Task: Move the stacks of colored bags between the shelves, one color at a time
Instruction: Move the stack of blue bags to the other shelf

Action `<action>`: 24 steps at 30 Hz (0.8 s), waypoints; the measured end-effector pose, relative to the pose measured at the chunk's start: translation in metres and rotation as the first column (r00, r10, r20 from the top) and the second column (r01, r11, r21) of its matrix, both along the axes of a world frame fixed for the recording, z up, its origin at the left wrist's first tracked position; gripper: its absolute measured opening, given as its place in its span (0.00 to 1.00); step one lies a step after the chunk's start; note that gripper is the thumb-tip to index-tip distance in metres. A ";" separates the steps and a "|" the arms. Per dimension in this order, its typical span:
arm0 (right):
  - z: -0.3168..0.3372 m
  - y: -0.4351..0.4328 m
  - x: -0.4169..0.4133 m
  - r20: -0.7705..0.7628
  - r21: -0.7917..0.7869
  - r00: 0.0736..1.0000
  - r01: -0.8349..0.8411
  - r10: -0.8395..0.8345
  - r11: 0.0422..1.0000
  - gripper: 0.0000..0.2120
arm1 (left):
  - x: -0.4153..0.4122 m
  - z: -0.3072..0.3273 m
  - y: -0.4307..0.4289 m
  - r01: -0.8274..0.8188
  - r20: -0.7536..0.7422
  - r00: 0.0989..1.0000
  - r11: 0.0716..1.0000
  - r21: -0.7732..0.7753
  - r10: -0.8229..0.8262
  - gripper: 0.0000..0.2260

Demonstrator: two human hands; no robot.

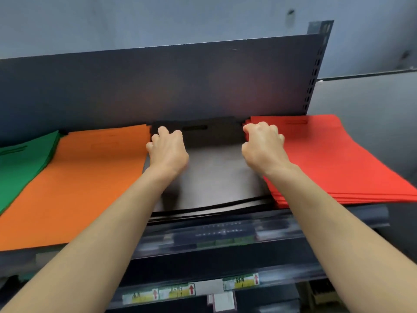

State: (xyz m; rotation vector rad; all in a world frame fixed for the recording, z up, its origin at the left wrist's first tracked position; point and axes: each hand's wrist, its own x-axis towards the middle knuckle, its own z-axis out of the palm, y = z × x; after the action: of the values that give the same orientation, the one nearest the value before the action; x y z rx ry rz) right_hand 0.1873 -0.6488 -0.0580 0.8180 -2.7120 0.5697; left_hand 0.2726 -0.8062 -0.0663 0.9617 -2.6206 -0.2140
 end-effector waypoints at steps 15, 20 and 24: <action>0.051 0.275 -0.016 -0.251 -0.089 0.873 0.408 -0.417 0.908 0.15 | -0.097 0.060 0.305 0.744 -0.399 0.577 0.660 -0.101 -0.712 0.15; 0.054 0.403 -0.014 -0.237 -0.119 0.774 0.577 -0.587 0.808 0.13 | -0.118 0.064 0.432 0.860 -0.424 0.422 0.502 -0.094 -0.802 0.14; 0.052 0.506 0.003 -0.210 -0.103 0.659 0.720 -0.722 0.687 0.14 | -0.128 0.060 0.541 0.935 -0.405 0.286 0.346 -0.081 -0.868 0.14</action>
State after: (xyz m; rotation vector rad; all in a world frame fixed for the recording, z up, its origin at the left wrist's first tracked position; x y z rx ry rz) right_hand 0.1907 -0.1431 -0.0062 -0.2397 -2.5005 0.2663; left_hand 0.1445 -0.2653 -0.0062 -0.6877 -2.4265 -0.8225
